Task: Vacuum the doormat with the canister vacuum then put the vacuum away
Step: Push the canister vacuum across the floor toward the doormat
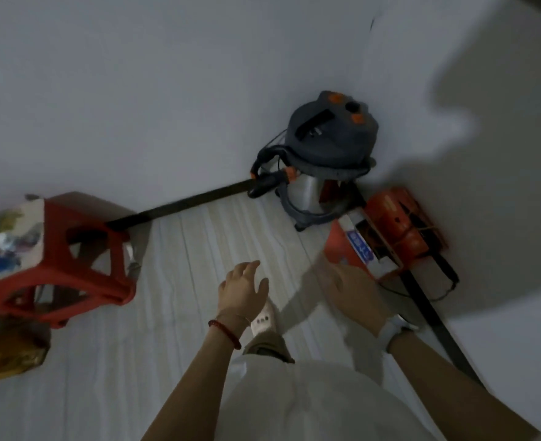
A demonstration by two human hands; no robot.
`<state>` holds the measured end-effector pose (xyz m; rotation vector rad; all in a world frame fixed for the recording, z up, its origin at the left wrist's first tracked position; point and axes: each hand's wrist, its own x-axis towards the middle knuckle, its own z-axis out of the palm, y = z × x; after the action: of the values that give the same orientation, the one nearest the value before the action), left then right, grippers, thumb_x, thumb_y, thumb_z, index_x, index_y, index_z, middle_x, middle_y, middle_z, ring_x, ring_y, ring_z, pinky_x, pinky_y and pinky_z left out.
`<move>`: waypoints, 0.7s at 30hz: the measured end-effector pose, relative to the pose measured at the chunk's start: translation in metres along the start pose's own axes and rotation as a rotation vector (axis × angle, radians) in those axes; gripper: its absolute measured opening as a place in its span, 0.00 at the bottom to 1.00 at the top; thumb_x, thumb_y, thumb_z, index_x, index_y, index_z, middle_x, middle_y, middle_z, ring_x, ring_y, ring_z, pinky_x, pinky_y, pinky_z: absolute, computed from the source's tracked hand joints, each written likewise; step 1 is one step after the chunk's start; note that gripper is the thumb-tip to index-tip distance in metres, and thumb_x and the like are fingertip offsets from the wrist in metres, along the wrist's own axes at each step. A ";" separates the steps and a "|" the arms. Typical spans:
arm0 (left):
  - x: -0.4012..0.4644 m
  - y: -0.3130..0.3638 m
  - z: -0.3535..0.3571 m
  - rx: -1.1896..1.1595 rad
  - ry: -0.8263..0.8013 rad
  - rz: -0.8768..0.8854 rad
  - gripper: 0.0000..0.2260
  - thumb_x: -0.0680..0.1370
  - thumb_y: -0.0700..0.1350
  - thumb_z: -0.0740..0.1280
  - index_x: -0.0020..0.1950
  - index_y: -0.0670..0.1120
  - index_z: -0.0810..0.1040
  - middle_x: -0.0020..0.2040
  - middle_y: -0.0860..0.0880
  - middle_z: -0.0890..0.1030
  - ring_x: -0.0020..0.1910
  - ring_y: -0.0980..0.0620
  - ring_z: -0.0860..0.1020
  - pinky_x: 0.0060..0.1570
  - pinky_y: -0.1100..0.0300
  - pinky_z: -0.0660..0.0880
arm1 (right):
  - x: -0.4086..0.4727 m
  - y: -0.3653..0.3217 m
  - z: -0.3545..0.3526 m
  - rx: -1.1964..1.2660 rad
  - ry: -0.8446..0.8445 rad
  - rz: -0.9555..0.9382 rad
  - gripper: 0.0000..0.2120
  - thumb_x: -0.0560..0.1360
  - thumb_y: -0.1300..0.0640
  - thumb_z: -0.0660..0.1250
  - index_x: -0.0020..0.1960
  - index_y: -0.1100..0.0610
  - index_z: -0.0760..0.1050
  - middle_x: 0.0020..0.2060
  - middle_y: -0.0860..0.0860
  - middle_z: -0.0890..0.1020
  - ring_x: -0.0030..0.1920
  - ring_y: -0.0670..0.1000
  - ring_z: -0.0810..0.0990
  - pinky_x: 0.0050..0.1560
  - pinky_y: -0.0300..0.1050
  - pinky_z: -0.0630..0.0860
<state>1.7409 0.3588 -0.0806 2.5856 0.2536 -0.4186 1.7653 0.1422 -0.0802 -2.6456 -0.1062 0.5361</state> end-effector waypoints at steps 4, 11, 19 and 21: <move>0.111 -0.006 -0.067 0.043 0.026 0.051 0.21 0.79 0.51 0.58 0.72 0.48 0.64 0.69 0.47 0.69 0.67 0.48 0.68 0.67 0.52 0.65 | 0.099 -0.049 -0.036 0.061 0.013 0.012 0.16 0.79 0.55 0.56 0.62 0.63 0.72 0.58 0.59 0.77 0.60 0.60 0.74 0.61 0.56 0.69; 0.294 0.032 -0.135 0.058 -0.032 0.202 0.21 0.79 0.50 0.59 0.70 0.44 0.67 0.67 0.43 0.71 0.64 0.44 0.71 0.64 0.49 0.68 | 0.245 -0.078 -0.088 0.168 0.067 0.099 0.21 0.80 0.54 0.56 0.71 0.59 0.63 0.69 0.56 0.68 0.70 0.55 0.64 0.71 0.49 0.60; 0.484 0.089 -0.159 0.122 -0.199 0.296 0.21 0.79 0.48 0.60 0.71 0.46 0.65 0.67 0.43 0.70 0.64 0.44 0.70 0.63 0.52 0.69 | 0.432 -0.057 -0.127 0.347 0.079 0.258 0.22 0.80 0.54 0.56 0.72 0.59 0.60 0.70 0.56 0.66 0.71 0.56 0.63 0.70 0.52 0.63; 0.525 0.103 -0.165 0.135 -0.256 0.307 0.22 0.79 0.49 0.60 0.72 0.46 0.64 0.68 0.44 0.69 0.65 0.44 0.69 0.63 0.50 0.68 | 0.471 -0.053 -0.136 0.432 0.087 0.333 0.22 0.80 0.55 0.55 0.72 0.59 0.60 0.70 0.56 0.66 0.70 0.56 0.64 0.69 0.51 0.63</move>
<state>2.2989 0.4067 -0.0766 2.6056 -0.2653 -0.6624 2.2532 0.2093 -0.1111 -2.2626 0.4356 0.4827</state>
